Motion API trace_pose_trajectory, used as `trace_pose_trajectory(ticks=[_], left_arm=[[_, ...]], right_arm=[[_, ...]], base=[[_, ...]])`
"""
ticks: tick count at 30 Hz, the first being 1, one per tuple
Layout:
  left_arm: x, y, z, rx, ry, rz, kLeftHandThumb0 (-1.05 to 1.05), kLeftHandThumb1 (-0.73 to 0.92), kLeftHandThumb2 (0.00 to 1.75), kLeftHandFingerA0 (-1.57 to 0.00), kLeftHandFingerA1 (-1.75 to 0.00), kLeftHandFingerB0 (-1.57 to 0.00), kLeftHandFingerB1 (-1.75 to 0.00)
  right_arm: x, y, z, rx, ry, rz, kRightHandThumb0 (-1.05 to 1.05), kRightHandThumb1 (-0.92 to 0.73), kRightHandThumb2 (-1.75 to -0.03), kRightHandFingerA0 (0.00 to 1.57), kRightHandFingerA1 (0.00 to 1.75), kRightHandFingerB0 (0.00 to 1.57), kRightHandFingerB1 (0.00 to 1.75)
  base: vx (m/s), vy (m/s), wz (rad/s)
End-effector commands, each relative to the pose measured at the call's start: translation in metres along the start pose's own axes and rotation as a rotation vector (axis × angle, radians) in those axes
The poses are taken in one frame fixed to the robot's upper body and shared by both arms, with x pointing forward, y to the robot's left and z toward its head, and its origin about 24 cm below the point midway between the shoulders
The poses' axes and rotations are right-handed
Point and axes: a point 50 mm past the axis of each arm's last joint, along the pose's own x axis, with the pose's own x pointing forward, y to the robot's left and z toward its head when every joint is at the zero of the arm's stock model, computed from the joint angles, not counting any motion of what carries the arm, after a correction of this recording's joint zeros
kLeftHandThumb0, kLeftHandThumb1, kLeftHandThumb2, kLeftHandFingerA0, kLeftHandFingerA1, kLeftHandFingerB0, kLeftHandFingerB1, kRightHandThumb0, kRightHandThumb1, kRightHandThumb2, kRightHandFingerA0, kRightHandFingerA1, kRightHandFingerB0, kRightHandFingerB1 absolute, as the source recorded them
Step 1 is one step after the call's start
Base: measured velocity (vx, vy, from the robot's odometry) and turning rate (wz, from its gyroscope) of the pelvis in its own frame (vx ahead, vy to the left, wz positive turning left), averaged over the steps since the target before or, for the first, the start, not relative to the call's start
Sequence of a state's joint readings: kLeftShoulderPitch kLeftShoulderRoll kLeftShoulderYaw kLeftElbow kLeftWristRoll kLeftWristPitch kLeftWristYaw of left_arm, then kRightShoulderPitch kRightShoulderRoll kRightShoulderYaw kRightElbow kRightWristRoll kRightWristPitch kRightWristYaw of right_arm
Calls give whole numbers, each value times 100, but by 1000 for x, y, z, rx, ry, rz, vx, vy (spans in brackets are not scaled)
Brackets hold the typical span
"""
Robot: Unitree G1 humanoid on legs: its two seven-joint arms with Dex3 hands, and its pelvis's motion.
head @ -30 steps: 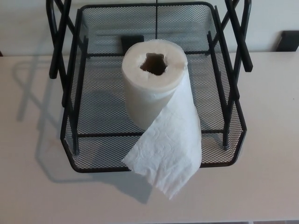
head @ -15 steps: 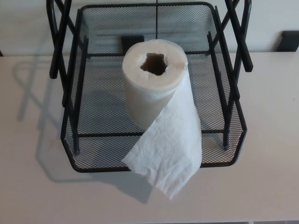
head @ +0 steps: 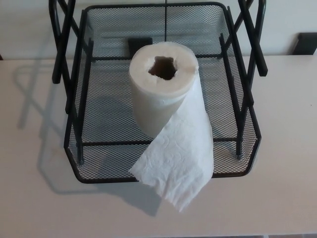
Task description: The robot walks towards a desk on which a file tray is kept in the middle and a toilet paper roll is kept on its right. The robot uses its right hand to hook on finger in the gap of the roll and grabs it, lifts it and places it on the tray.
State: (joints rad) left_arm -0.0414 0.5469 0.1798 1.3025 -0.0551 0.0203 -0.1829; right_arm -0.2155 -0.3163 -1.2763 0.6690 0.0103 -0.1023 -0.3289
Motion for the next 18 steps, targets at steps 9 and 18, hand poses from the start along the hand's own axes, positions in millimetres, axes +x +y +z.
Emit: trace_pose_trajectory(ticks=[9,18], left_arm=[[-3,13,3,12,-21,39,-79,60,127,-46,-91,-34,-82],[-3,12,2,8,-20,39,-79,60,127,-46,-91,-34,-82]], right_arm=[[0,-3,8,114,-94,-117,-56,-71,-61,69,159,27,37],[0,-1,9,115,-99,-113,-56,-71,-61,69,159,27,37]], base=[[0,0,0],[0,0,0]])
